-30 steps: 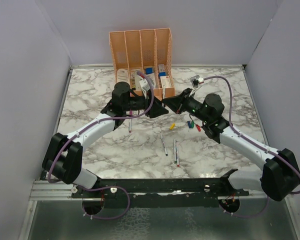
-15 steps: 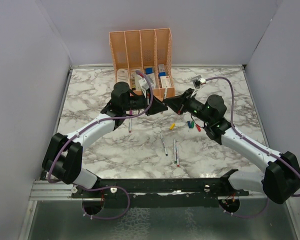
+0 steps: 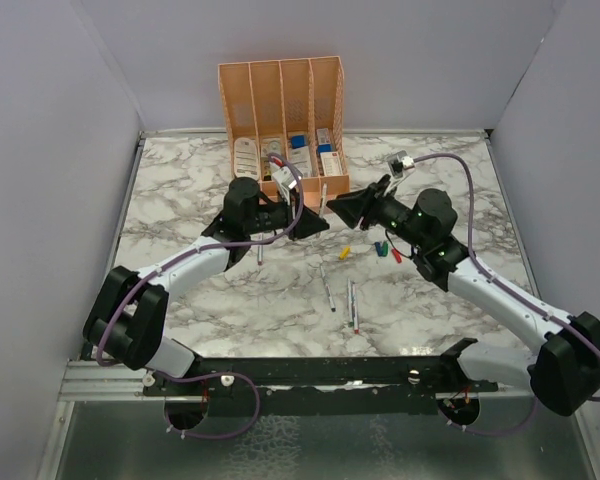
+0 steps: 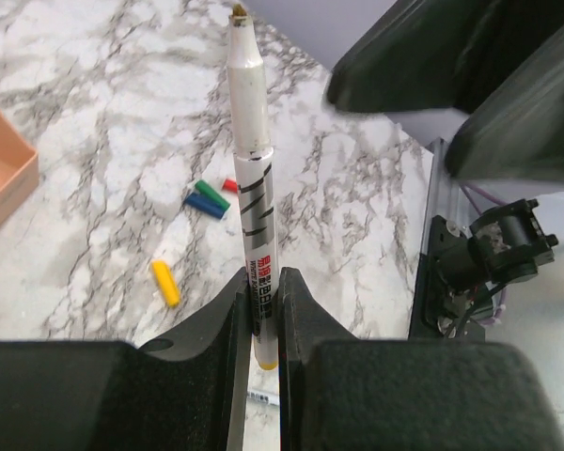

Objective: Insert the pens into the pen caps

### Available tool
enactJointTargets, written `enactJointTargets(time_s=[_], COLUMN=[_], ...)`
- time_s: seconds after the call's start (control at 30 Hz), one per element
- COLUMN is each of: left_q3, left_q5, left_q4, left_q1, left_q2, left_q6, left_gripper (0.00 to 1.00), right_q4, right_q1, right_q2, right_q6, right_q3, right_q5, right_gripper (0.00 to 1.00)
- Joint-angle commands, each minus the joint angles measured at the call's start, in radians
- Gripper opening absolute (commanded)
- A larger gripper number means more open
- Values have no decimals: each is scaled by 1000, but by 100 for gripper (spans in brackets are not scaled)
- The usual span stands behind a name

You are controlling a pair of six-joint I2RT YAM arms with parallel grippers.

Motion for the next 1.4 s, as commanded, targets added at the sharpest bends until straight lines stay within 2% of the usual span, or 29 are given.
enactJointTargets(time_s=[0.0,0.13,0.2,0.27,0.33,0.47,0.77,1.13,1.37], left_q3=[-24,-16,-10,-9,-21,-52,-124,-150,-135], left_q5=[-80,-103,-117,-127,-145,-200,-274,-297,-305], left_q4=[-35,-105,-140,-163,-170,-195,-284,-318,-350], left_q1=[0,-1,0,0,1,3,28,38,41], left_q2=[-31,-40,-44,-47,-60,-101,-201,-241,-242], left_q6=[8,52,73,86,90,101,134,148,174], left_gripper=[0,0,0,0,0,0,0,0,0], right_q4=[-96,-151,-208,-303,-411,-625,-871,-969,-991], right_q1=[2,1,2,2,1,2,8,95,104], right_q2=[-97,-147,-145,-111,-56,68,295,505,578], right_q6=[-35,2,31,61,85,151,251,301,363], right_q3=[48,25,35,73,124,228,324,415,447], right_q5=[167,322,394,454,499,565,571,632,648], right_gripper=[48,68,83,88,86,69,51,48,48])
